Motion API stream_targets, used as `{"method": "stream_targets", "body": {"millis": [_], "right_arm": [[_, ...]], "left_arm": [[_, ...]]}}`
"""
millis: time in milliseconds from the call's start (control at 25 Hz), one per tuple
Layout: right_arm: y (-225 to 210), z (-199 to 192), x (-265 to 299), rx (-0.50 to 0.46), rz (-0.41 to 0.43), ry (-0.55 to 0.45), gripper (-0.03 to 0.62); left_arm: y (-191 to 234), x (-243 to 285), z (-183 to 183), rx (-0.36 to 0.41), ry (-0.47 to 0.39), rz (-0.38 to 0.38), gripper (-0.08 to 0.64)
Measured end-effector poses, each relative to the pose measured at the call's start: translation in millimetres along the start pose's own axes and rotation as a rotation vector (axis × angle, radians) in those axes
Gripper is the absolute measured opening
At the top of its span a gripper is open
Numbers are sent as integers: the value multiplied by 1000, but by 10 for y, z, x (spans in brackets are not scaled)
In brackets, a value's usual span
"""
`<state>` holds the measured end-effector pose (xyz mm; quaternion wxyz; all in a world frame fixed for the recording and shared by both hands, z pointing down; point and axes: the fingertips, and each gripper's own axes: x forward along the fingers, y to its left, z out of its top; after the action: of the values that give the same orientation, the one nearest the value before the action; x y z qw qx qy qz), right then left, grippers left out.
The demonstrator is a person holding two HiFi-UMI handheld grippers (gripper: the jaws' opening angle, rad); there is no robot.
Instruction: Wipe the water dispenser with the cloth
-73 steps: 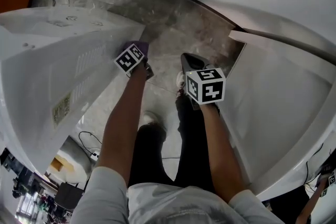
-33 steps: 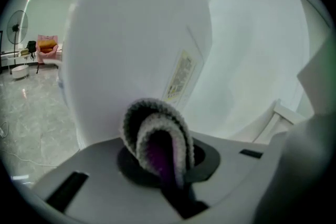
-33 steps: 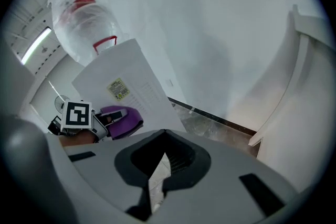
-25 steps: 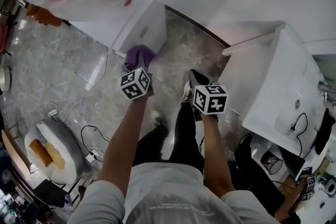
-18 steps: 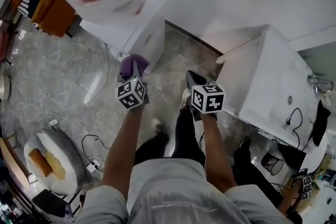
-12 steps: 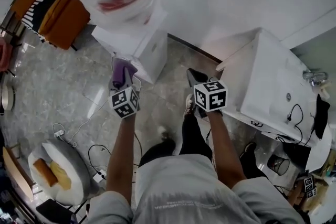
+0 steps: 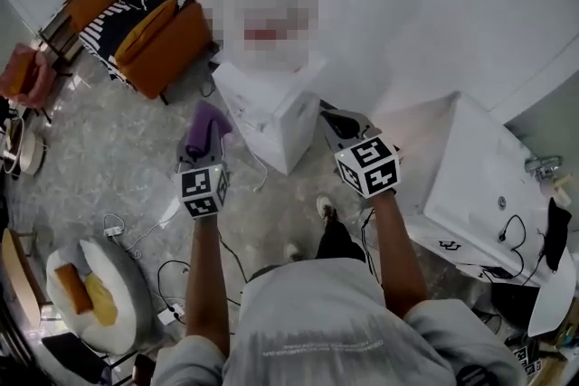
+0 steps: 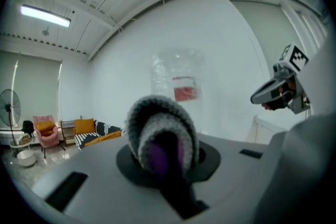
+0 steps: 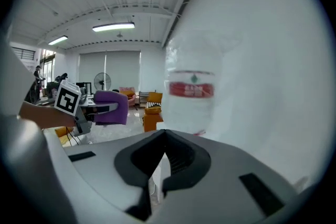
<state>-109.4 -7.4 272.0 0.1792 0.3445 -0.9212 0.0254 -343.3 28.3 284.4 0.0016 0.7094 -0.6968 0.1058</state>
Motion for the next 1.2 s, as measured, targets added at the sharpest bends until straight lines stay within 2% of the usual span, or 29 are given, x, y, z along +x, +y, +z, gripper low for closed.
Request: {"method": "stream_targets", "body": {"millis": [320, 640, 880, 1200], "right_arm": [[212, 914, -219, -136, 3, -164, 8], [426, 1325, -427, -228, 26, -218, 8], [561, 1315, -505, -237, 55, -214, 8], [609, 1187, -522, -229, 63, -202, 8]], "left_arm": [[84, -367, 764, 93, -81, -14, 58], [-55, -725, 1446, 150, -198, -56, 58], [-133, -892, 1502, 169, -212, -78, 60], [-190, -918, 1403, 161, -185, -73, 58]]}}
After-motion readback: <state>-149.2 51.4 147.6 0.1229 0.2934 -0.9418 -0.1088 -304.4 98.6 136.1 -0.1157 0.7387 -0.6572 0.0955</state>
